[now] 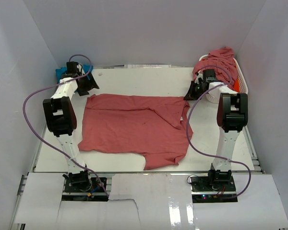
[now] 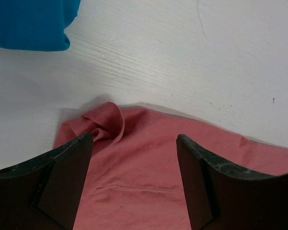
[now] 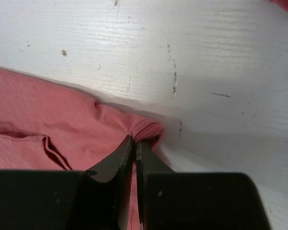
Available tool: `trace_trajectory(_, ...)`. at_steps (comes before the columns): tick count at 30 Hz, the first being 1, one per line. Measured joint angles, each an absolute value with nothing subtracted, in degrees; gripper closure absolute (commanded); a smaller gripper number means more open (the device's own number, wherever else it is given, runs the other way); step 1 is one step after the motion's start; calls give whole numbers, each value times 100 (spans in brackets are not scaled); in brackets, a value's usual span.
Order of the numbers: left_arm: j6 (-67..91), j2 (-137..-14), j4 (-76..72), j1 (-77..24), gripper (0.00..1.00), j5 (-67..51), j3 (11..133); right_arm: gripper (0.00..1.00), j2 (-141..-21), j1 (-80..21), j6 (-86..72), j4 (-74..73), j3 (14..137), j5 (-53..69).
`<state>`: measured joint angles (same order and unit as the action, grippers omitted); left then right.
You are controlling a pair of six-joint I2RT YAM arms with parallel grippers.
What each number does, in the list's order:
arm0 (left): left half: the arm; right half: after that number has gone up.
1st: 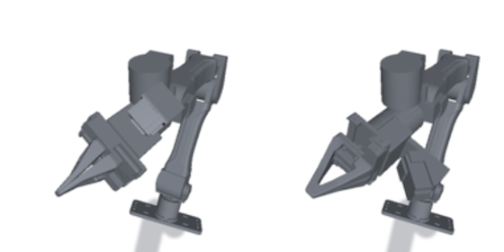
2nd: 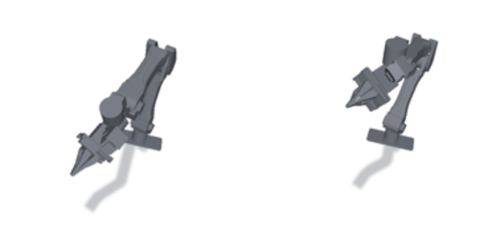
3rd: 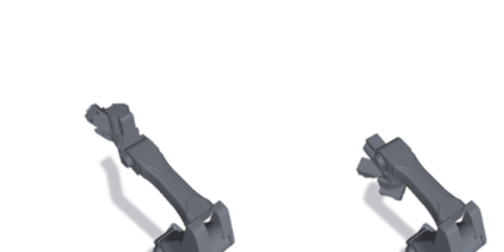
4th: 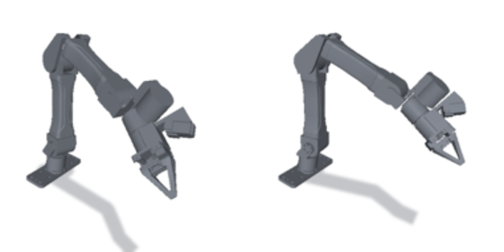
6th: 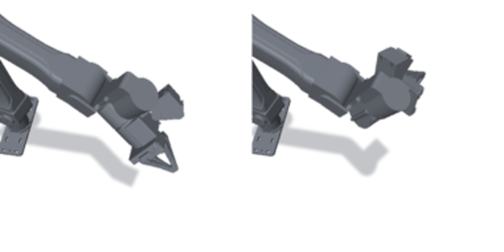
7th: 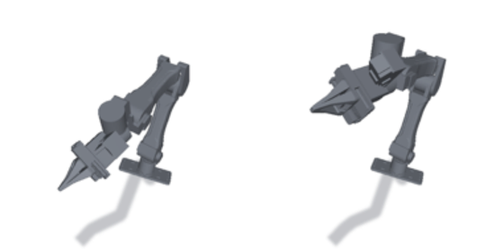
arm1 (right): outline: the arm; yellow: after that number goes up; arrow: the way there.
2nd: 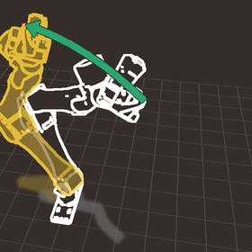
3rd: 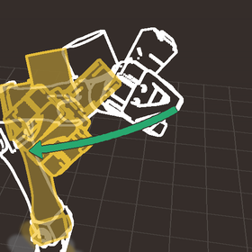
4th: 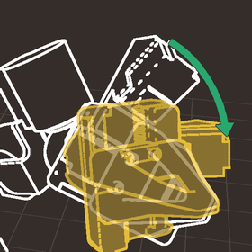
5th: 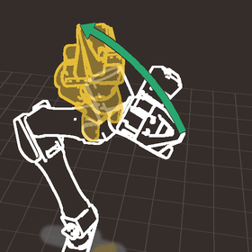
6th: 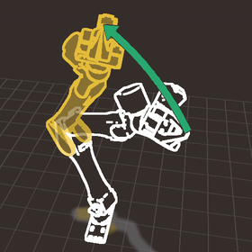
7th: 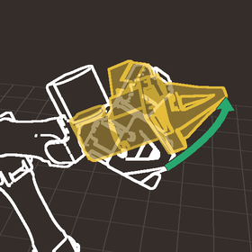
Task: Fold and stack the t-shirts
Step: Fold the flattened tshirt in 1/3 of the way
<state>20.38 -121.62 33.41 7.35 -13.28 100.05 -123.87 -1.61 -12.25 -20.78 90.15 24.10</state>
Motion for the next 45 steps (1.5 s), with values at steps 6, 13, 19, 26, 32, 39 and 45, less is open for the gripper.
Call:
trace_trajectory(6,1865,-12328,3468,519,20,-1028,10154,92,-12385,-161,-1225,-2075,9015,2412)
trace_trajectory(13,1796,-12547,3647,427,27,-633,10250,92,-12385,-161,-1225,-2073,9015,2414)
trace_trajectory(19,1787,-12549,3701,438,44,-480,10322,92,-12385,-158,-1223,-2073,9015,2416)
trace_trajectory(26,1774,-12551,3710,438,44,-449,10326,92,-12385,-156,-1223,-2073,9015,2418)
trace_trajectory(32,1756,-12634,3717,438,52,-427,10326,92,-12385,-156,-1223,-2073,9013,2418)
trace_trajectory(39,1732,-12825,3734,438,65,-360,10326,92,-12385,-156,-1223,-2058,9011,2421)
trace_trajectory(45,1719,-12870,3732,443,77,-301,10326,92,-12385,-156,-1223,-2056,9011,2421)
